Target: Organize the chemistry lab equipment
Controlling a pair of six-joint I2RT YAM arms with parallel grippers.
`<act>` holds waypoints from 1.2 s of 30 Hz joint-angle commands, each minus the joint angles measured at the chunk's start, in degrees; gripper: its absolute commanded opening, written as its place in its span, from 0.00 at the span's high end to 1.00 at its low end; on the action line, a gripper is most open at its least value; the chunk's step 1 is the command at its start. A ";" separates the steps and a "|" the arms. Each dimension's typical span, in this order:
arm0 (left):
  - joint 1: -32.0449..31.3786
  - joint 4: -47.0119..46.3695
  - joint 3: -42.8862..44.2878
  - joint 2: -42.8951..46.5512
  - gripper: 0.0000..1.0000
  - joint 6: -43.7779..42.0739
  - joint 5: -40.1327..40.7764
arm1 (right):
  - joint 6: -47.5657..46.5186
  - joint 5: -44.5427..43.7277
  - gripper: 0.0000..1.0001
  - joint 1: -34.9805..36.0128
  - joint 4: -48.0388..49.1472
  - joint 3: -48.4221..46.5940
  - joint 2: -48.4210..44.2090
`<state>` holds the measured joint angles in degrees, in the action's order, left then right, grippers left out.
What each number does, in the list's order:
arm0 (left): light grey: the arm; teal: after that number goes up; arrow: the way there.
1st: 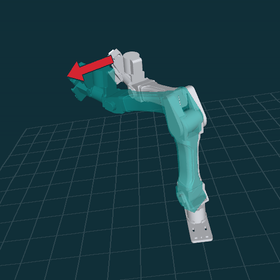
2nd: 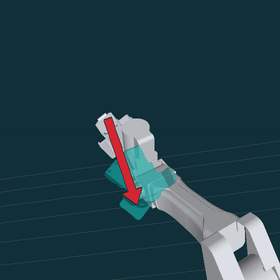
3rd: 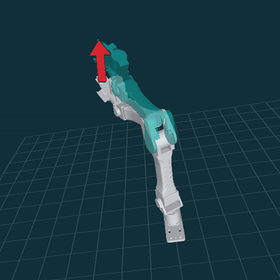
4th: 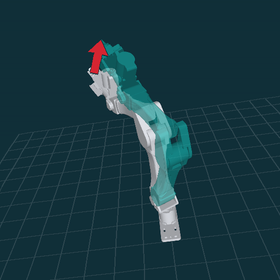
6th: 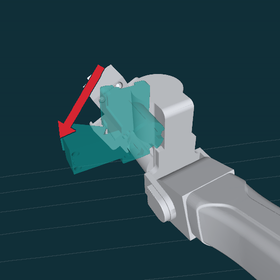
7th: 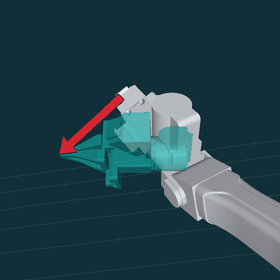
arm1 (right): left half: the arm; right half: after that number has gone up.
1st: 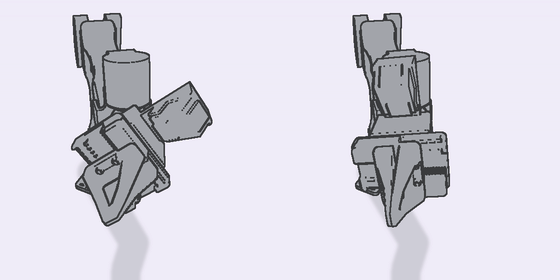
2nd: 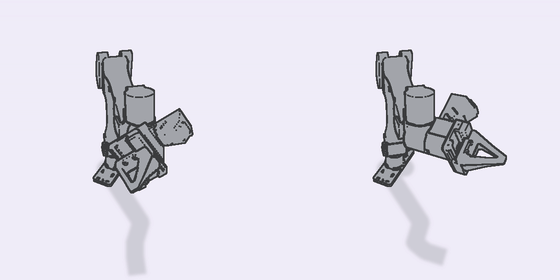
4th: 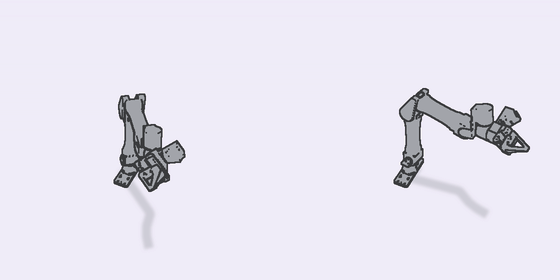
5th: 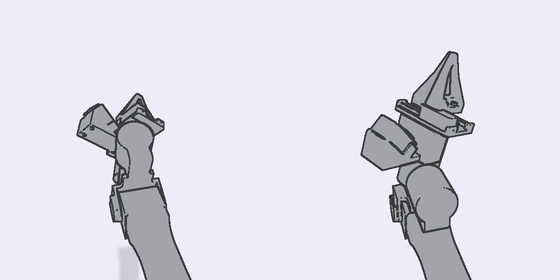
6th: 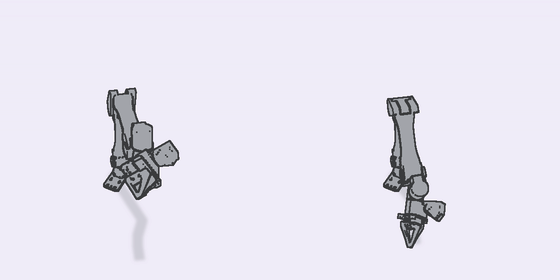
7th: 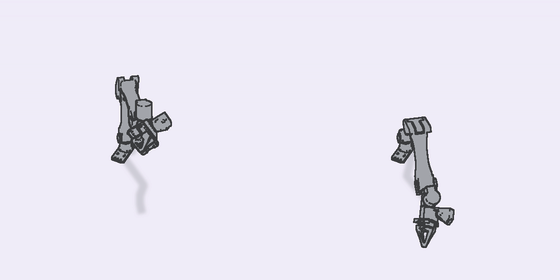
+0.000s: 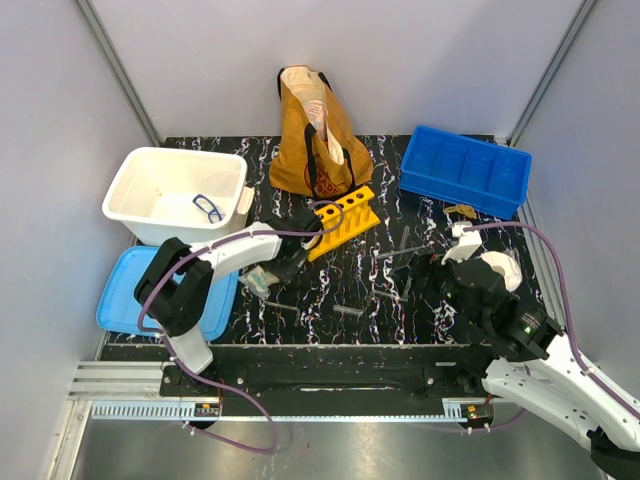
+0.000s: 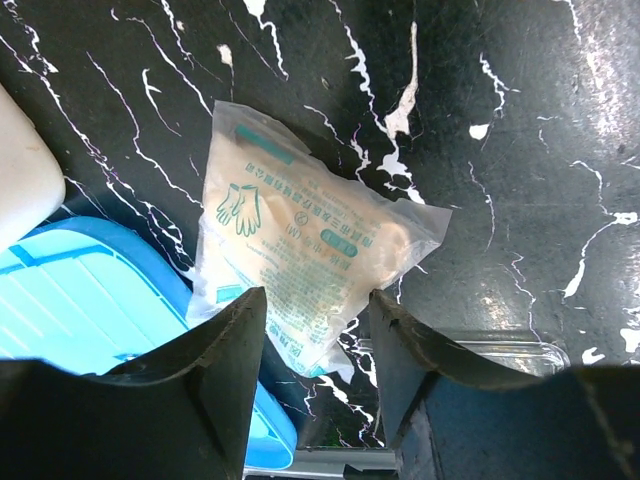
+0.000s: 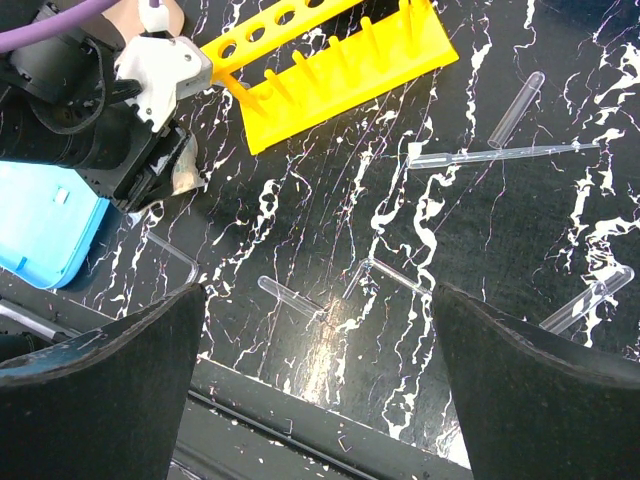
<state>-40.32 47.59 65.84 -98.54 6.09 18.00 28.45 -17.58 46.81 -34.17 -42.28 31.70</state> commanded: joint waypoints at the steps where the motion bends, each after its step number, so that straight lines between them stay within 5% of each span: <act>1: -0.03 0.31 0.78 -0.86 0.52 0.68 1.16 | -0.76 -1.75 0.00 -0.22 1.65 0.01 -0.59; 10: -0.03 0.92 1.48 -0.25 0.86 1.65 2.74 | -0.67 -1.49 0.00 -0.22 1.57 0.09 -0.77; 16: -0.03 0.31 1.48 4.40 0.99 2.79 2.30 | -0.32 -1.31 0.00 -0.22 1.65 0.09 -0.50; 29: 1.46 1.63 12.72 26.81 1.00 10.79 2.65 | -1.29 -1.58 0.00 -0.22 1.74 -0.26 0.82; 36: 16.46 1.01 21.60 29.72 1.00 10.00 6.53 | -0.67 -0.26 0.00 -0.22 2.97 0.18 0.99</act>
<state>-32.38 49.54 83.50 -68.82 15.49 21.12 28.08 -17.52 46.81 -34.11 -42.13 32.64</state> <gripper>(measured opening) 0.025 0.994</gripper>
